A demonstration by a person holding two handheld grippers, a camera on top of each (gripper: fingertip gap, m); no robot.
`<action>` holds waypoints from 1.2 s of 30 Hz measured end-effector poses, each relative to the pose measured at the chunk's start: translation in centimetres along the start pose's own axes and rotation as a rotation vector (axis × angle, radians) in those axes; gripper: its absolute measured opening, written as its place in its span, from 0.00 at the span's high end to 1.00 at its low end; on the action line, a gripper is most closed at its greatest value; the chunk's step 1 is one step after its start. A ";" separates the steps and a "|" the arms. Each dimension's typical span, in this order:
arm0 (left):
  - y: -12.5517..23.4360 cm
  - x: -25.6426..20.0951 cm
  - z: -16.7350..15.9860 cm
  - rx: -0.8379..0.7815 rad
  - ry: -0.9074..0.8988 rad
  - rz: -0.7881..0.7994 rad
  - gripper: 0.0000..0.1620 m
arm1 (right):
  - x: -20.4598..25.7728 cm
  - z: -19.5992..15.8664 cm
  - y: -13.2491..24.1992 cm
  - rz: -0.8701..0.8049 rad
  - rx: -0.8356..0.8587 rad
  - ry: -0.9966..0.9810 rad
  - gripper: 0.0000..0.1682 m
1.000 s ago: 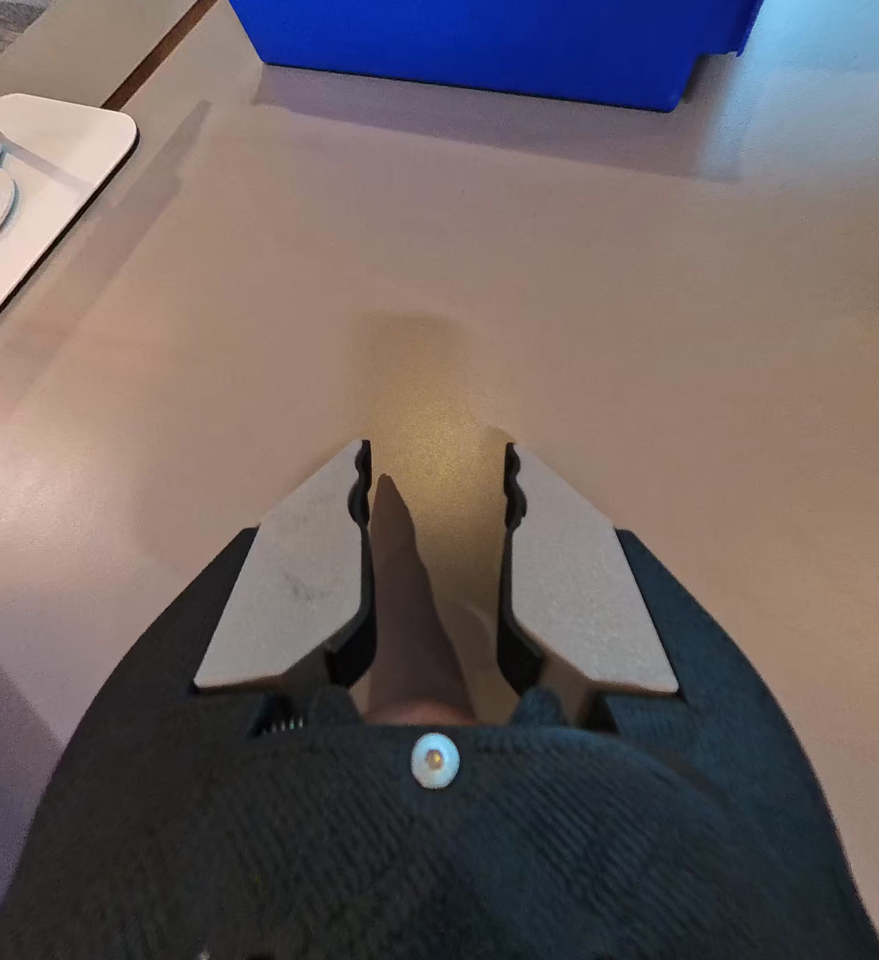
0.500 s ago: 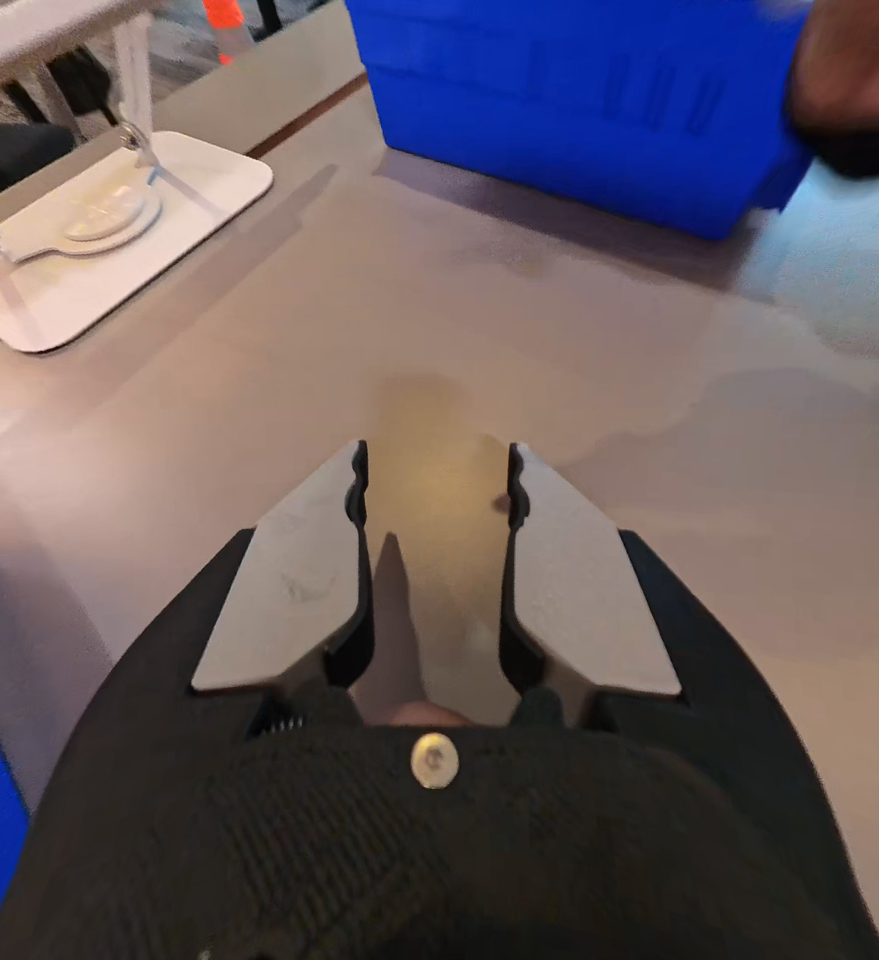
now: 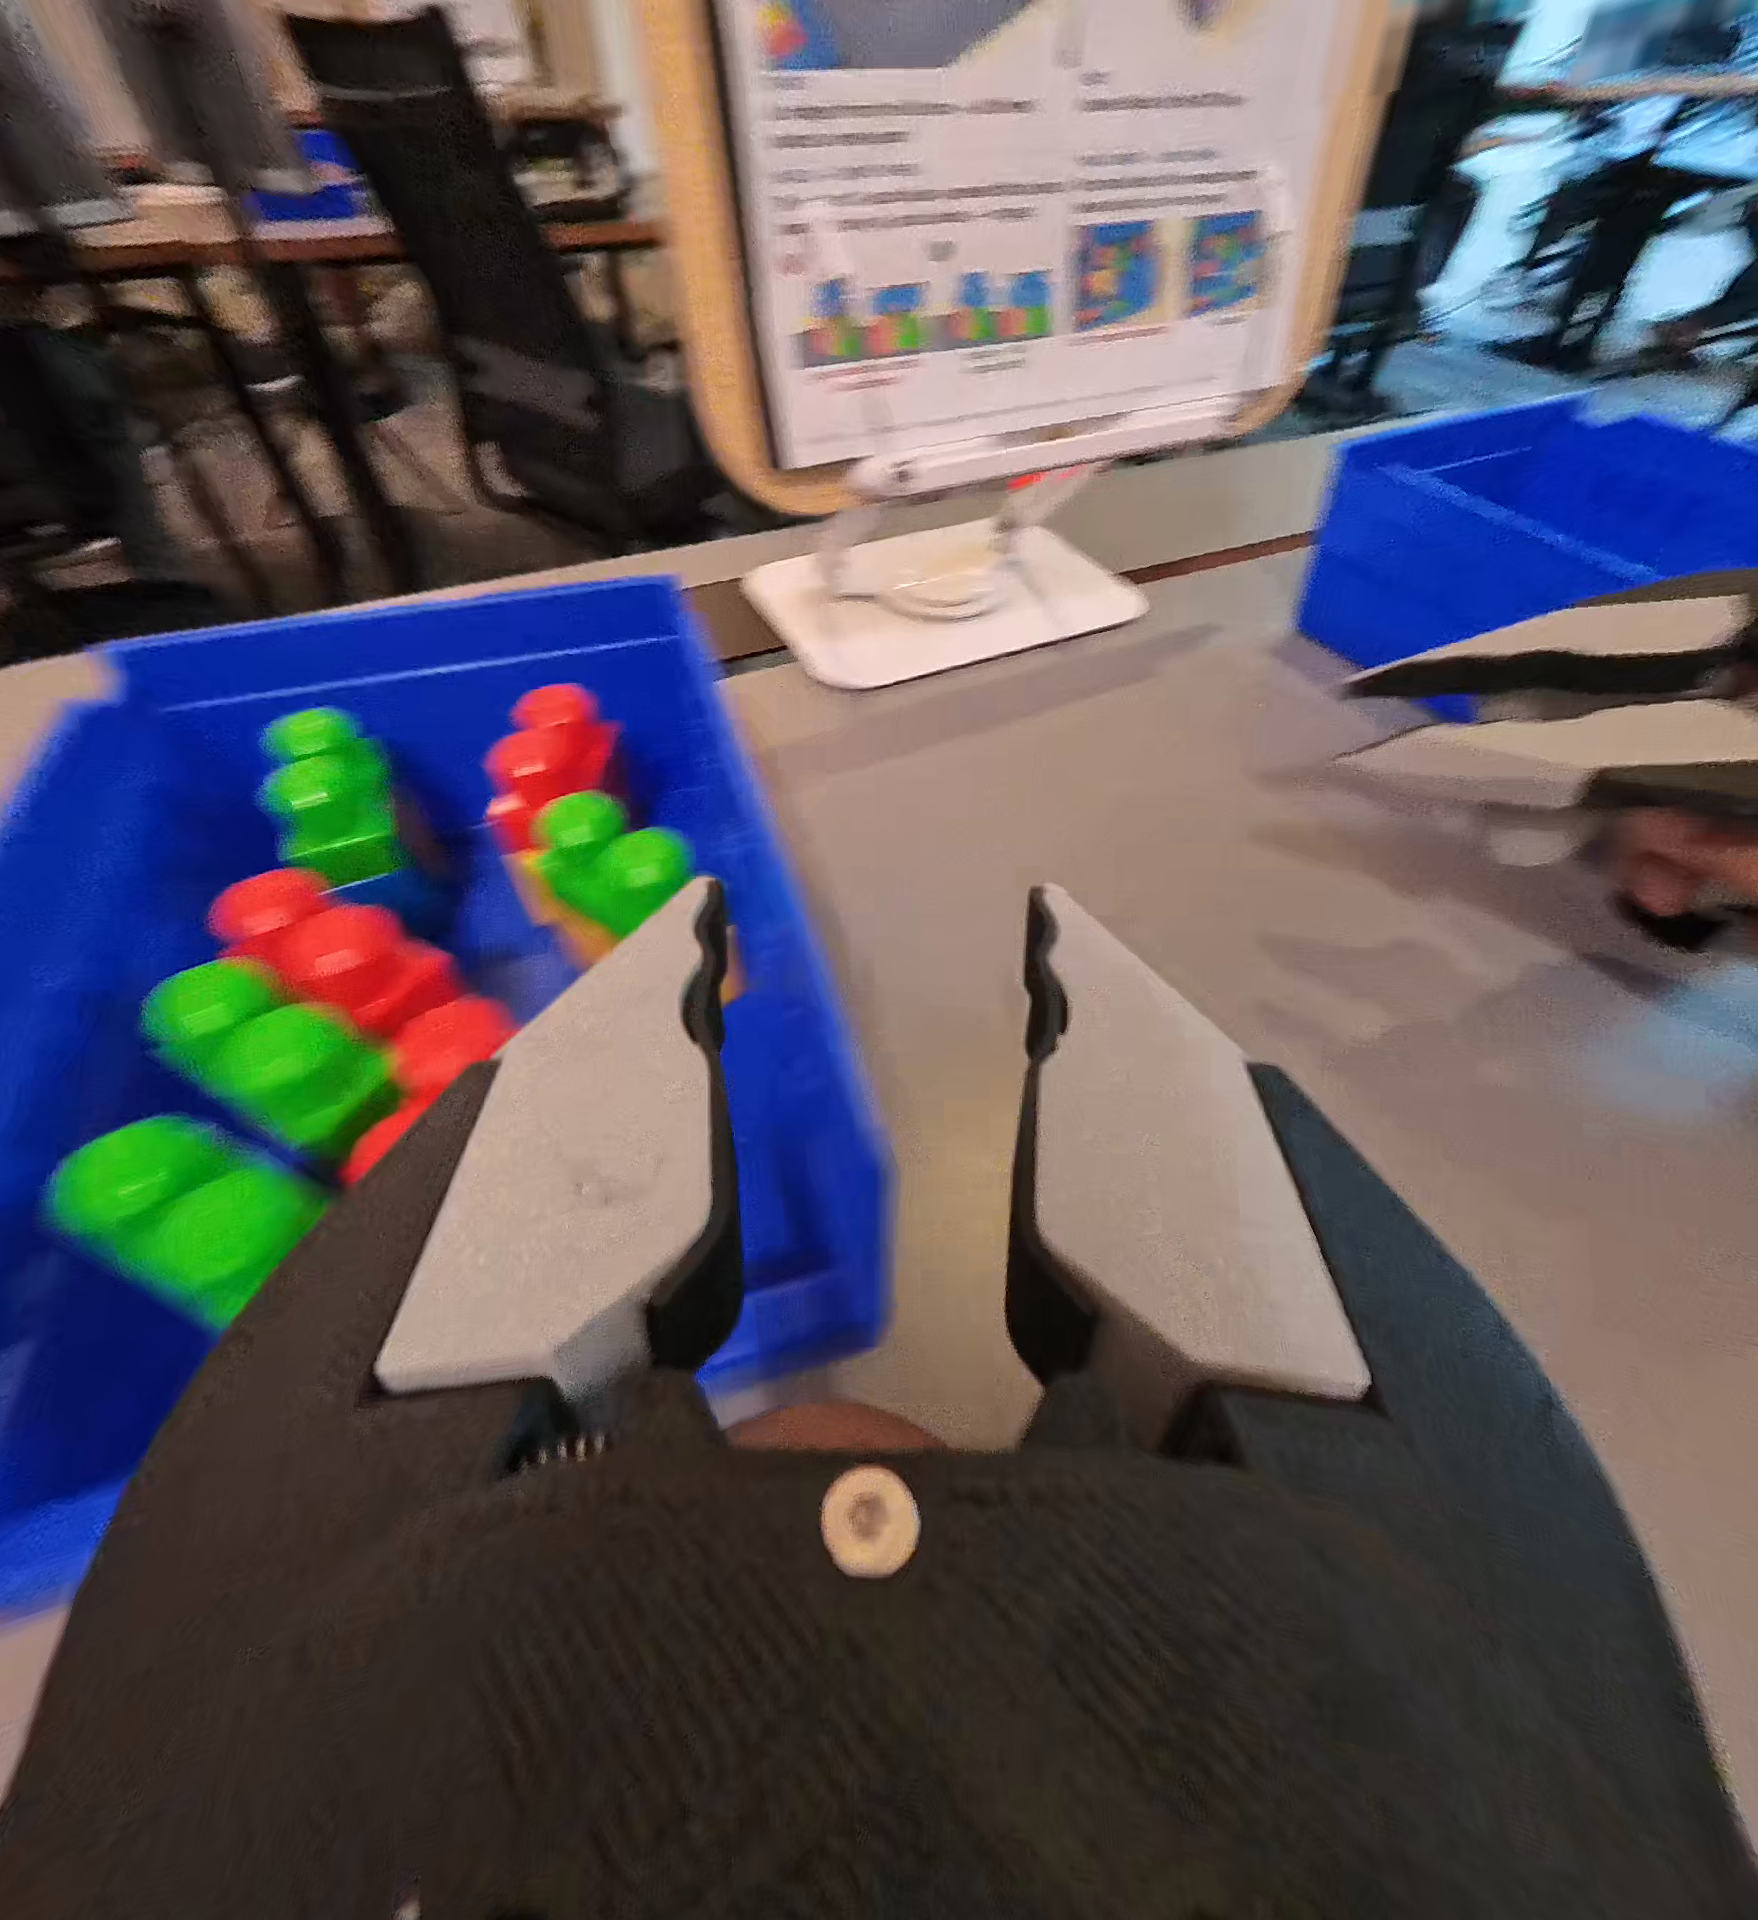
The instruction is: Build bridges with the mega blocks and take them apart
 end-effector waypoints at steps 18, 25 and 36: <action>-2.1 10.2 -8.5 0.551 -0.040 0.188 0.74 | -0.9 0.9 1.0 -0.027 -0.036 0.005 0.81; -2.5 10.9 -8.2 0.608 -0.115 0.189 0.79 | -1.0 0.7 0.8 -0.023 -0.026 0.003 0.81; -0.9 3.2 1.2 0.236 -0.167 -0.151 0.80 | -1.4 1.2 1.2 0.009 -0.059 -0.068 0.81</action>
Point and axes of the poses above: each gripper's, where its closed fingertips meet, y back along the fingers, z out of its top, x = y × z across the jaws, the point moved 4 cm from there along y, back along the fingers, and after that the axes turned 7 degrees about -x, right-handed, at the moved point
